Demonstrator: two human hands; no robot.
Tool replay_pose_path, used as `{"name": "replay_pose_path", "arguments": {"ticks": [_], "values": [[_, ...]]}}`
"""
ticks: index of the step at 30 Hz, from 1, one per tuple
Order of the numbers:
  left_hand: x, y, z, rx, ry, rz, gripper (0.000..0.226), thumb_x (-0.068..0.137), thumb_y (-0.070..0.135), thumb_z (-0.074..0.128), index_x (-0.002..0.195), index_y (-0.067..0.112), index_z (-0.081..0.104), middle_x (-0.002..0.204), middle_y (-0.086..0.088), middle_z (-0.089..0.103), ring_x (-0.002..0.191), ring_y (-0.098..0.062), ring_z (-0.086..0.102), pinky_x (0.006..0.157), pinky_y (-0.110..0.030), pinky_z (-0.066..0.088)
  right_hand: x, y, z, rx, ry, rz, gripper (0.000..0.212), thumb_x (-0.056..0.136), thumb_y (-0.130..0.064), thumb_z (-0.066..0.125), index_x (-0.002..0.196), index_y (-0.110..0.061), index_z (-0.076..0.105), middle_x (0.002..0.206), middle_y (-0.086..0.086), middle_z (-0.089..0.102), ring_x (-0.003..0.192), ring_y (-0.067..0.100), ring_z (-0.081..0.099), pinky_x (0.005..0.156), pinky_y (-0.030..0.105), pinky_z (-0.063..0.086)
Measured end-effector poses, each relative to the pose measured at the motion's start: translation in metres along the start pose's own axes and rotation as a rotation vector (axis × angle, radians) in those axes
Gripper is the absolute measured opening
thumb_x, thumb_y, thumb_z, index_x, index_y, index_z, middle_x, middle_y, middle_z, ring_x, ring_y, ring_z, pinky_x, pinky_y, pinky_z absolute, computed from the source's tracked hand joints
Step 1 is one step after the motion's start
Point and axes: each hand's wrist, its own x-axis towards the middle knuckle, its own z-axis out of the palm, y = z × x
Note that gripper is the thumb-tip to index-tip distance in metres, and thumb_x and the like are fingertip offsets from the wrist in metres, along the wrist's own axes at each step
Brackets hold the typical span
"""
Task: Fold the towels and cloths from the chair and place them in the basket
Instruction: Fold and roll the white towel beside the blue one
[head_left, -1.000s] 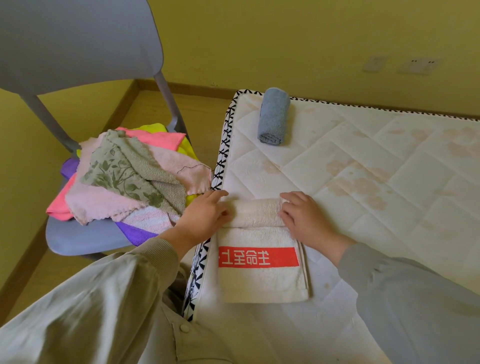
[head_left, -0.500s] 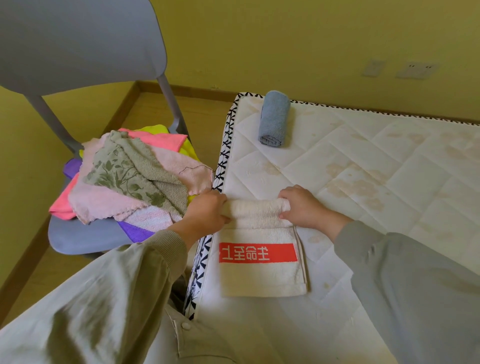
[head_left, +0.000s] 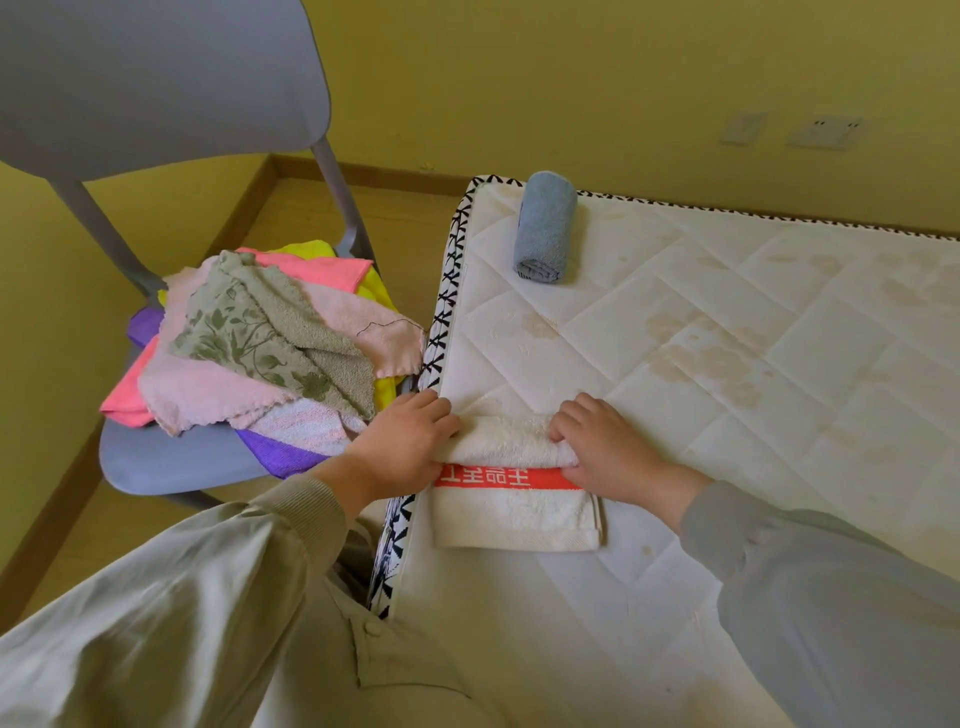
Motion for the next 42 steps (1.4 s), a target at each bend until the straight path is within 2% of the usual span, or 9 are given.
{"name": "replay_pose_path", "arguments": {"ticks": [5, 10, 14, 18, 21, 27, 32, 37, 42], "values": [[0.003, 0.002, -0.011, -0.074, -0.038, -0.048, 0.049, 0.091, 0.052, 0.039, 0.087, 0.013, 0.069, 0.097, -0.002, 0.058, 0.09, -0.02, 0.054, 0.081, -0.035, 0.046, 0.006, 0.0, -0.014, 0.204, -0.052, 0.095, 0.023, 0.092, -0.04, 0.056, 0.092, -0.018, 0.063, 0.097, -0.008, 0.046, 0.094, 0.01, 0.038, 0.087, 0.025, 0.031], [0.022, 0.013, -0.016, -0.35, -0.378, -0.443, 0.026, 0.09, 0.039, 0.059, 0.097, 0.017, 0.047, 0.094, 0.0, 0.054, 0.087, -0.019, 0.051, 0.063, -0.027, 0.036, 0.021, 0.001, -0.023, 0.378, -0.257, 0.307, 0.022, 0.086, -0.025, 0.067, 0.101, -0.015, 0.053, 0.111, -0.001, 0.05, 0.109, 0.018, 0.048, 0.094, 0.029, 0.038], [0.029, 0.009, -0.017, -0.504, -0.413, -0.584, 0.068, 0.081, 0.039, 0.07, 0.136, 0.016, 0.037, 0.127, -0.006, 0.053, 0.108, -0.023, 0.054, 0.083, -0.03, 0.045, 0.032, 0.004, -0.024, 0.444, -0.389, 0.422, 0.054, 0.083, -0.026, 0.072, 0.129, -0.014, 0.046, 0.135, 0.005, 0.047, 0.125, 0.02, 0.045, 0.105, 0.03, 0.036], [0.039, 0.008, -0.015, -0.521, -0.462, -0.671, 0.056, 0.075, 0.034, 0.075, 0.123, 0.011, 0.058, 0.113, -0.003, 0.06, 0.102, -0.019, 0.057, 0.081, -0.028, 0.049, 0.04, 0.0, -0.026, 0.351, -0.441, 0.437, 0.053, 0.082, -0.025, 0.072, 0.128, -0.009, 0.052, 0.13, 0.006, 0.05, 0.118, 0.022, 0.049, 0.097, 0.026, 0.038], [0.044, 0.007, -0.017, -0.442, -0.41, -0.662, 0.041, 0.07, 0.034, 0.076, 0.104, 0.013, 0.066, 0.095, -0.002, 0.063, 0.092, -0.021, 0.059, 0.076, -0.032, 0.052, 0.044, 0.0, -0.03, 0.312, -0.362, 0.433, 0.051, 0.08, -0.024, 0.074, 0.125, -0.009, 0.055, 0.125, 0.006, 0.053, 0.117, 0.023, 0.048, 0.097, 0.028, 0.038], [0.053, 0.002, -0.024, -0.004, -0.059, -0.479, 0.034, 0.078, 0.029, 0.064, 0.108, 0.016, 0.056, 0.106, -0.001, 0.057, 0.105, -0.023, 0.047, 0.085, -0.036, 0.037, 0.049, 0.003, -0.032, -0.002, 0.054, 0.232, 0.034, 0.08, -0.026, 0.072, 0.108, -0.015, 0.055, 0.106, -0.002, 0.054, 0.105, 0.019, 0.044, 0.09, 0.026, 0.028], [0.038, 0.003, -0.011, 0.147, 0.065, -0.24, 0.037, 0.044, 0.008, 0.075, 0.077, 0.012, 0.058, 0.072, -0.002, 0.054, 0.069, -0.025, 0.051, 0.062, -0.032, 0.037, 0.035, -0.005, -0.023, -0.179, 0.127, 0.073, 0.042, 0.051, -0.012, 0.086, 0.083, -0.013, 0.058, 0.08, -0.001, 0.055, 0.078, 0.022, 0.052, 0.074, 0.029, 0.03], [0.016, 0.006, -0.002, 0.17, 0.076, -0.018, 0.035, 0.047, -0.003, 0.061, 0.078, 0.012, 0.054, 0.073, -0.004, 0.05, 0.065, -0.024, 0.047, 0.058, -0.032, 0.041, 0.011, -0.019, -0.004, -0.208, 0.066, -0.067, 0.05, 0.043, -0.02, 0.086, 0.079, -0.015, 0.051, 0.075, -0.001, 0.05, 0.072, 0.019, 0.043, 0.066, 0.029, 0.027], [0.007, 0.0, -0.005, 0.148, -0.018, 0.078, 0.033, 0.061, 0.039, 0.067, 0.083, 0.017, 0.056, 0.082, 0.001, 0.051, 0.074, -0.021, 0.049, 0.066, -0.035, 0.046, 0.003, -0.023, -0.002, -0.094, 0.022, -0.063, 0.034, 0.07, -0.05, 0.069, 0.079, -0.021, 0.055, 0.078, -0.008, 0.057, 0.076, 0.015, 0.053, 0.072, 0.025, 0.035]]}}
